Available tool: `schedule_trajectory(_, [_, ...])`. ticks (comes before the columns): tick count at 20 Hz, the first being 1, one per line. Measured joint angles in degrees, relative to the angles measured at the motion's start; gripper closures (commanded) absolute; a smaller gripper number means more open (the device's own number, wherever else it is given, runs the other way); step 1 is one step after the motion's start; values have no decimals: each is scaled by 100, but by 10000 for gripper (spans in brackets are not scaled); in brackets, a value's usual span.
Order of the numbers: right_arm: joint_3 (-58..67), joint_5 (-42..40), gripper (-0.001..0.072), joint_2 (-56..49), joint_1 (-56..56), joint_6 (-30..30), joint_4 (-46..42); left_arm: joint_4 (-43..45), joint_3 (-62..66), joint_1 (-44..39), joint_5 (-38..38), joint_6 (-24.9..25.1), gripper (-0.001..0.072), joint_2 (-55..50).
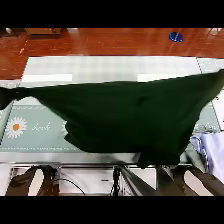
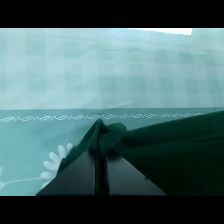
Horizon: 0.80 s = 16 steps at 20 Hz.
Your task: Fold the shirts.
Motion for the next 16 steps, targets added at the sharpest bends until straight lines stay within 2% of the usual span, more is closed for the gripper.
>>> schedule_trajectory(9, [-164, -1836, 693, -1843, 372, -146, 26, -501, -280, -979, 2262, 109, 689, -2830])
schedule_trajectory(14, [-170, -2879, 692, -2588, 472, -162, 44, -702, -85, -1128, 3311, 140, 689, -3764])
schedule_trajectory(16, [-170, -3150, 692, -2863, 483, -164, 61, -890, -55, -1163, 3755, 306, 689, -4006])
